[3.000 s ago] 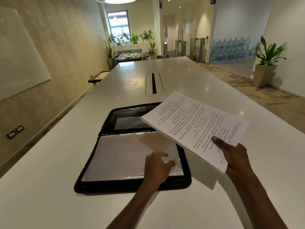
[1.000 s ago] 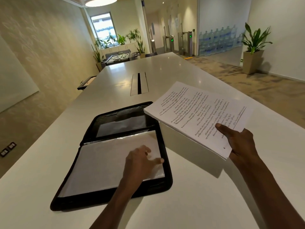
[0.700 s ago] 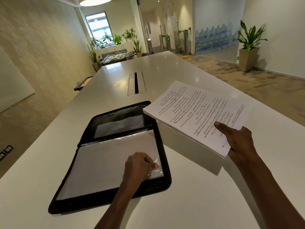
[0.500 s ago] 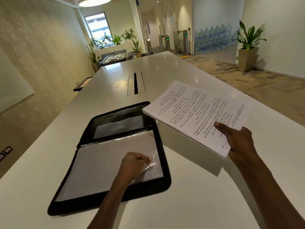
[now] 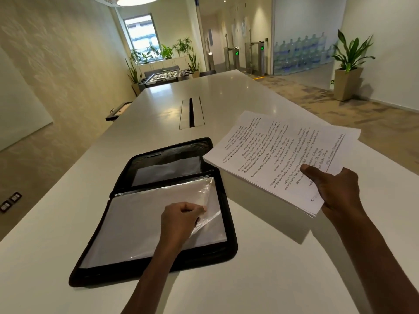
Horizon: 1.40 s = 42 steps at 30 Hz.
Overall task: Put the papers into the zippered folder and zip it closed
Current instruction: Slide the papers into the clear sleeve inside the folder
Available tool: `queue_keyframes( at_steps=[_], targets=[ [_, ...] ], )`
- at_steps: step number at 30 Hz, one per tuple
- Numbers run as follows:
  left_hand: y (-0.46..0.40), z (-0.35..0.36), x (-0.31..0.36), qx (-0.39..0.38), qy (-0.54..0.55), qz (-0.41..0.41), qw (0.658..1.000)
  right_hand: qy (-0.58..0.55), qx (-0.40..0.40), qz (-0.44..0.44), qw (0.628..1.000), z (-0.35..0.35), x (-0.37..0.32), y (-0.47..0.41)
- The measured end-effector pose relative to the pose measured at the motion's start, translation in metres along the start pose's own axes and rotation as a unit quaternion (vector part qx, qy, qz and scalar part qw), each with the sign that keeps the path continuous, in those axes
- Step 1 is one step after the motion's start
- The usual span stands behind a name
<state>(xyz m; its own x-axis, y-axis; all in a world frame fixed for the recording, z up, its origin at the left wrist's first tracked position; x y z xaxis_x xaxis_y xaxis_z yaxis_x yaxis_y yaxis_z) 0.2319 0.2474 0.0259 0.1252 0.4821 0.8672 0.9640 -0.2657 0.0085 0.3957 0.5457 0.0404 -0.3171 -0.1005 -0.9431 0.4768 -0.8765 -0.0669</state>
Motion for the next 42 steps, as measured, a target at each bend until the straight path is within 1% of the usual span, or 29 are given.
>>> queue_keyframes(
  at_steps=[3, 5, 7, 10, 12, 14, 18, 20, 24, 28, 30, 35, 39, 42],
  targets=[
    [0.0, -0.003, 0.009, 0.048, -0.001, 0.028, 0.998, 0.069, 0.018, -0.034, 0.997, -0.002, -0.007, -0.001],
    [0.0, -0.004, 0.013, 0.066, -0.001, 0.046, 0.997, 0.094, 0.015, -0.043, 0.995, -0.002, -0.008, -0.001],
    [-0.002, -0.005, 0.016, 0.064, -0.022, 0.069, 0.995, 0.117, 0.012, -0.047, 0.992, -0.003, -0.009, 0.0],
    [-0.007, -0.004, 0.021, 0.042, -0.093, 0.105, 0.989, 0.136, 0.008, -0.039, 0.99, -0.002, -0.006, 0.002],
    [-0.008, -0.003, 0.024, 0.054, -0.135, 0.119, 0.982, 0.144, 0.005, -0.031, 0.989, 0.0, -0.004, 0.004],
    [-0.009, -0.002, 0.027, 0.074, -0.173, 0.119, 0.975, 0.15, 0.002, -0.027, 0.988, 0.002, -0.003, 0.006],
    [-0.011, -0.001, 0.029, 0.079, -0.252, 0.114, 0.958, 0.168, 0.002, -0.027, 0.985, 0.006, -0.003, 0.009],
    [-0.012, 0.0, 0.031, 0.093, -0.275, 0.099, 0.952, 0.178, 0.006, -0.03, 0.984, 0.006, -0.004, 0.01],
    [-0.012, 0.002, 0.032, 0.102, -0.281, 0.077, 0.951, 0.204, 0.015, -0.043, 0.978, 0.002, -0.009, 0.011],
    [-0.008, 0.002, 0.032, 0.115, -0.272, 0.086, 0.951, 0.22, 0.017, -0.055, 0.974, 0.0, -0.012, 0.016],
    [-0.007, 0.002, 0.03, 0.128, -0.269, 0.088, 0.951, 0.23, 0.012, -0.056, 0.972, -0.001, -0.013, 0.021],
    [-0.004, 0.003, 0.034, 0.12, -0.285, 0.09, 0.947, 0.256, -0.007, -0.055, 0.965, 0.002, -0.015, 0.03],
    [-0.003, 0.005, 0.037, 0.134, -0.284, 0.105, 0.944, 0.292, -0.018, -0.075, 0.953, 0.006, -0.021, 0.038],
    [-0.004, 0.009, 0.035, 0.121, -0.289, 0.111, 0.943, 0.297, -0.033, -0.068, 0.952, 0.008, -0.023, 0.039]
  ],
)
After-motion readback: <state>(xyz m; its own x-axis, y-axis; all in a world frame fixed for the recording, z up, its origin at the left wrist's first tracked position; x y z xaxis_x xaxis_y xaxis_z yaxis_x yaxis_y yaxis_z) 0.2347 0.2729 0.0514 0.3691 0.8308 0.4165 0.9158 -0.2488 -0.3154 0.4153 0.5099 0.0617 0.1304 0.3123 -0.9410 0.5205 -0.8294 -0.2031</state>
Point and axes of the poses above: each hand's wrist, its own y-axis away from the middle knuckle, its own z-axis out of the palm, x = y × z, the point moved 3 cm from there along -y, towards the middle knuckle, and after that the axes turned 2 degrees about -y, right-handed, at the moved point
